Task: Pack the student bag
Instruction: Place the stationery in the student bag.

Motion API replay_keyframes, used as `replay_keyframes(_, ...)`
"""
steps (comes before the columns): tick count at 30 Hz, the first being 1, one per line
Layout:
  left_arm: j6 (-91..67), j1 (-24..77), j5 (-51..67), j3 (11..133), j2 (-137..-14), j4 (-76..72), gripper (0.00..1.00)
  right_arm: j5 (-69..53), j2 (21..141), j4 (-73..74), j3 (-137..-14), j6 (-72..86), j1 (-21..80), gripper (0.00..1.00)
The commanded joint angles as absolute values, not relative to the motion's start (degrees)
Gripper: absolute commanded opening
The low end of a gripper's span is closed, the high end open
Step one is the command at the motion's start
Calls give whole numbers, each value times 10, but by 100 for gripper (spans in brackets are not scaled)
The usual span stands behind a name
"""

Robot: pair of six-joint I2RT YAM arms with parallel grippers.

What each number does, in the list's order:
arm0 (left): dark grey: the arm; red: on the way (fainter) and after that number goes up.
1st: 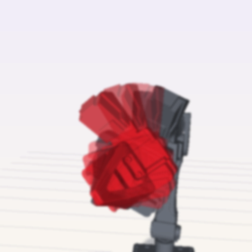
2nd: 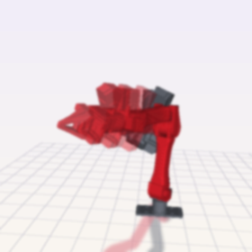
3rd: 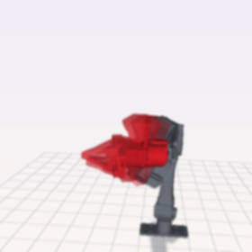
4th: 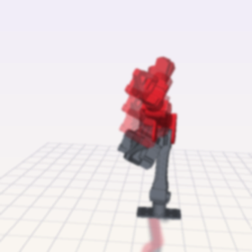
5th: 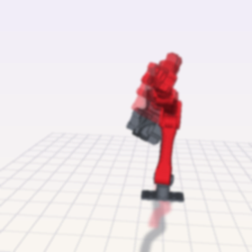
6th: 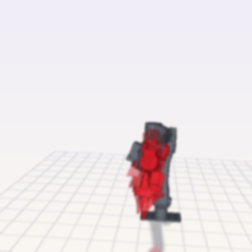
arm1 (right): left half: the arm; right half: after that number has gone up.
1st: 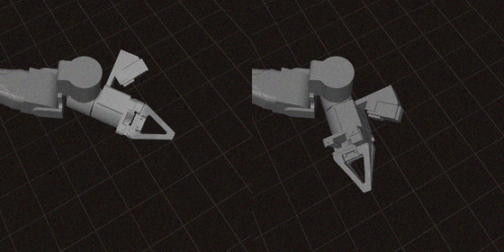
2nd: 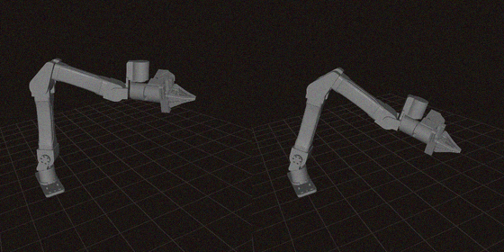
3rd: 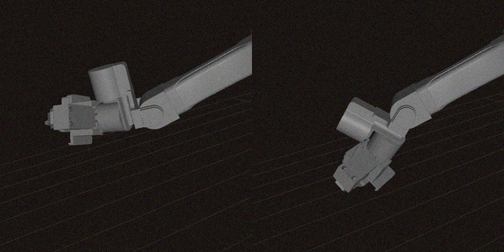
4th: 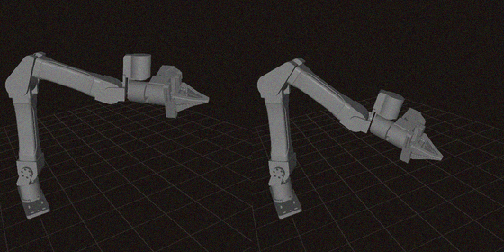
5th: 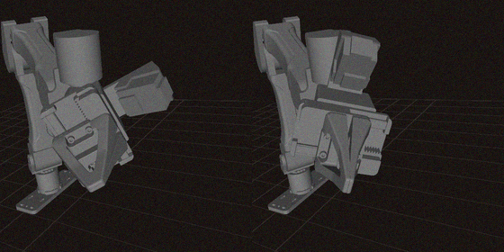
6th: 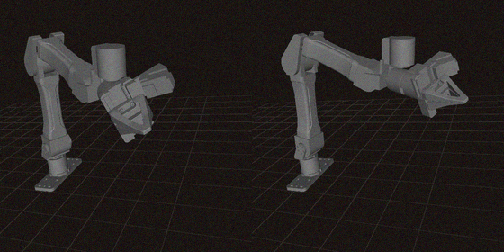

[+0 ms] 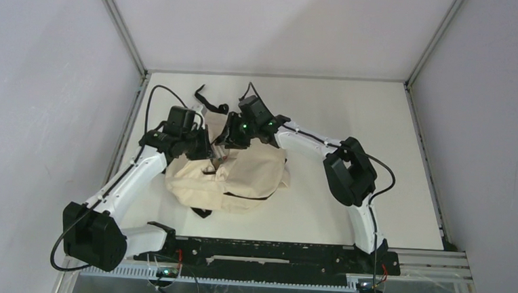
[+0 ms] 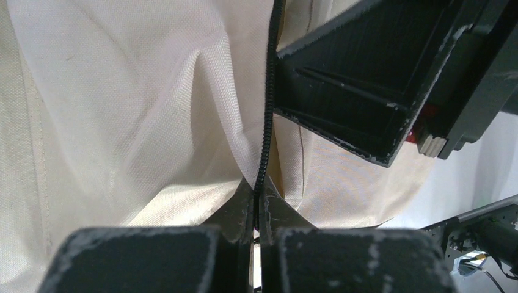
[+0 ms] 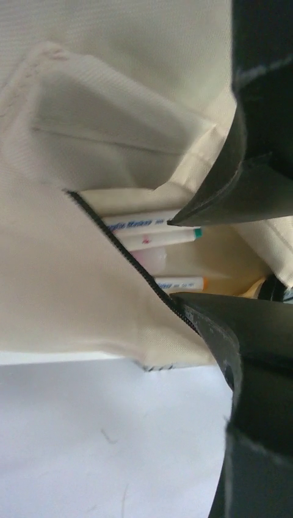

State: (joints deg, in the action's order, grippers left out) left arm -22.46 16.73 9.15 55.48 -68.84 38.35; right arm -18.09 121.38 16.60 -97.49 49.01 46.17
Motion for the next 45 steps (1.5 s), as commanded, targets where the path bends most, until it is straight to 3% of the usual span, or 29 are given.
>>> replay_keyframes(1, -225, 164, 108, 551, -676, 355, 0, -162, 1144, 168, -942, 468, 461, 47)
replay_keyframes(7, -223, 164, 102, 550, -677, 355, 0, -32, 1026, 160, -808, 433, 435, 36)
replay_keyframes(10, -223, 164, 97, 551, -679, 357, 0, 88, 957, 148, -743, 427, 413, 41)
replay_keyframes(15, -226, 161, 57, 562, -684, 377, 0, 132, 965, 155, -740, 335, 358, 50)
replay_keyframes(21, -224, 145, -19, 586, -674, 424, 0, 124, 1095, 281, -887, 159, 300, 63)
replay_keyframes(27, -239, 124, -92, 601, -630, 439, 0, 113, 1222, 364, -1041, 27, 285, 87)
replay_keyframes(35, -233, 118, -59, 611, -633, 441, 0, -11, 1327, 413, -1161, -37, 258, 88)
replay_keyframes(40, -235, 118, -40, 607, -641, 435, 0, -18, 1400, 438, -1242, -65, 250, 88)
replay_keyframes(45, -235, 118, -32, 603, -641, 432, 0, -42, 1420, 446, -1247, -58, 232, 82)
